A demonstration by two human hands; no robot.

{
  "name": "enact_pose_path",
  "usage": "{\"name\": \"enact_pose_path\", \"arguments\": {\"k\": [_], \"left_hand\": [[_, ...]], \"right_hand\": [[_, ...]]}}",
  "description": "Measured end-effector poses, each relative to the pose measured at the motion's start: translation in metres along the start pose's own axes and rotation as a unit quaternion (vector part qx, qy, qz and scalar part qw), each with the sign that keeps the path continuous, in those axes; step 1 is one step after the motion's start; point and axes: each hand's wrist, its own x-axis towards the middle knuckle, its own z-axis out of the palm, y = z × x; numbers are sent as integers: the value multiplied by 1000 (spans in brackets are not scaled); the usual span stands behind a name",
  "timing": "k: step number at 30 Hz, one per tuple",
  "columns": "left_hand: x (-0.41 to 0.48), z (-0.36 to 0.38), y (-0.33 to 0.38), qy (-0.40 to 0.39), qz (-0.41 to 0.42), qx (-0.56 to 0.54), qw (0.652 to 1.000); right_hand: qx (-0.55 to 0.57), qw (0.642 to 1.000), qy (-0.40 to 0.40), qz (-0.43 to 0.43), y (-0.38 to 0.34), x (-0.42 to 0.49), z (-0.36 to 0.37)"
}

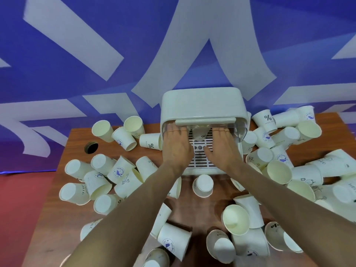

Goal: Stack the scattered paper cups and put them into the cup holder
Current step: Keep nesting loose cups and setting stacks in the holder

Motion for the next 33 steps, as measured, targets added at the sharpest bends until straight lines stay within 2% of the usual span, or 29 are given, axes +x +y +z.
{"name": "enact_pose_path", "arguments": {"k": [4, 9, 12, 15, 21, 26, 30, 33], "left_hand": [[-22, -26, -4, -27, 87, -15, 996], [-40, -58, -4, -114, 228, 69, 964], [-33, -85, 12, -127, 290, 98, 943], [-17, -104, 37, -114, 345, 118, 924], [18, -125, 101, -77, 406, 97, 905], [12, -118, 168, -97, 414, 121, 897], [-6, -89, 219, -127, 435, 127, 882], [-22, -57, 251, -158, 429, 126, 880]], "right_hand": [[0, 999, -4, -42, 1, -38, -22], [-12, 998, -32, -56, 12, -72, -54], [-24, 998, -22, -62, 27, -90, -86], [-63, 997, -29, -21, 53, -110, -121], [-126, 991, 4, 35, 111, -156, -188], [-137, 987, 12, 85, 167, -190, -209], [-128, 987, -19, 99, 213, -202, -202], [-103, 991, -50, 72, 245, -206, -191]]}}
